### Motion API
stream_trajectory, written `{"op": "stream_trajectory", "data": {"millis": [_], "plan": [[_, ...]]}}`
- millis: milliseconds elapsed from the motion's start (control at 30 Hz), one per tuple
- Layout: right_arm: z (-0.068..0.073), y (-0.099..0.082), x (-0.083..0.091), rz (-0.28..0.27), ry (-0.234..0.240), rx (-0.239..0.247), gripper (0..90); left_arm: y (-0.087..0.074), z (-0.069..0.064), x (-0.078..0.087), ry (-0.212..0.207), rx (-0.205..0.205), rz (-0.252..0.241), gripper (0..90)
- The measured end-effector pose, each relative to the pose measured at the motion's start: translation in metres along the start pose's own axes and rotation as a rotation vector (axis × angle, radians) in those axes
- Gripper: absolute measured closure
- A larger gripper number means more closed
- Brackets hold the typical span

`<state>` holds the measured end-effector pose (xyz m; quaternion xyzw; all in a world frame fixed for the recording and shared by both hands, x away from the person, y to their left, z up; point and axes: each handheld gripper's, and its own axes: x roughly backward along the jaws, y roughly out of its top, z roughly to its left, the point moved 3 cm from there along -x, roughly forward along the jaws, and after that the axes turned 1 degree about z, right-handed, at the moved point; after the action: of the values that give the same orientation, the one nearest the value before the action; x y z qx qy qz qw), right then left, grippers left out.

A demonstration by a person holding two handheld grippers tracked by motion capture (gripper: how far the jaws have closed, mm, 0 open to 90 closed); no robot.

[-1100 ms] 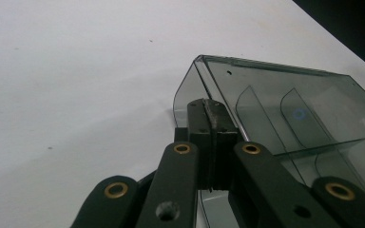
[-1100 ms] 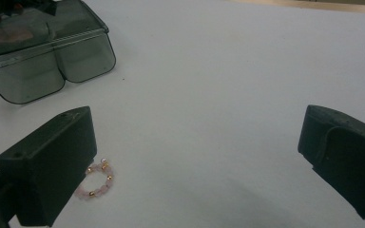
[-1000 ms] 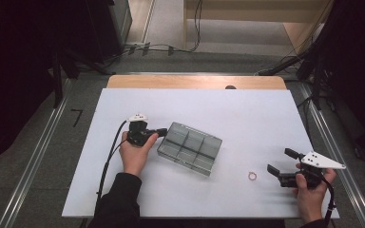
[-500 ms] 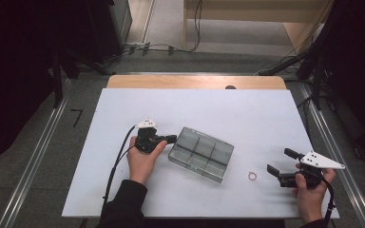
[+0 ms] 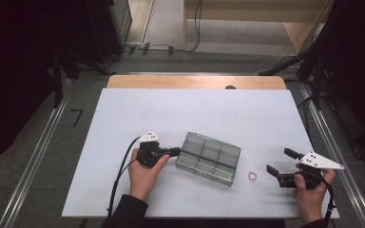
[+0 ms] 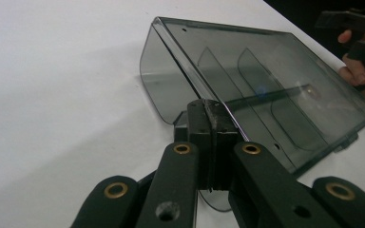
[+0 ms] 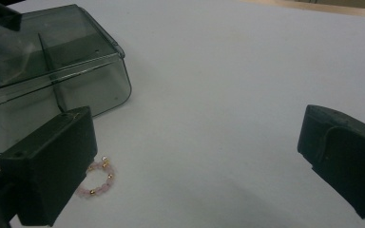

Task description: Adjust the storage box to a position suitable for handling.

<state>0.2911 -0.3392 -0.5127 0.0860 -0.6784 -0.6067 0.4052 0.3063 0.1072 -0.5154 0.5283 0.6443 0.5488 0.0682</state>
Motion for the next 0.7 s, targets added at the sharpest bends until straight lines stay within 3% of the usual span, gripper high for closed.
{"op": "stream_trajectory", "data": {"millis": [200, 600, 700], "plan": [[0.001, 0.0, -0.001, 0.009, -0.011, 0.003, 0.0, -0.011, -0.013, 0.003, -0.02, 0.003, -0.004, 89.5], [0.002, 0.0, -0.005, 0.033, -0.045, 0.013, 3.6, -0.029, -0.04, 0.007, -0.024, -0.042, 0.004, 89.5], [0.002, 0.002, -0.009, 0.047, -0.043, -0.013, 6.4, -0.032, -0.045, 0.007, -0.032, -0.048, 0.009, 89.4]]}}
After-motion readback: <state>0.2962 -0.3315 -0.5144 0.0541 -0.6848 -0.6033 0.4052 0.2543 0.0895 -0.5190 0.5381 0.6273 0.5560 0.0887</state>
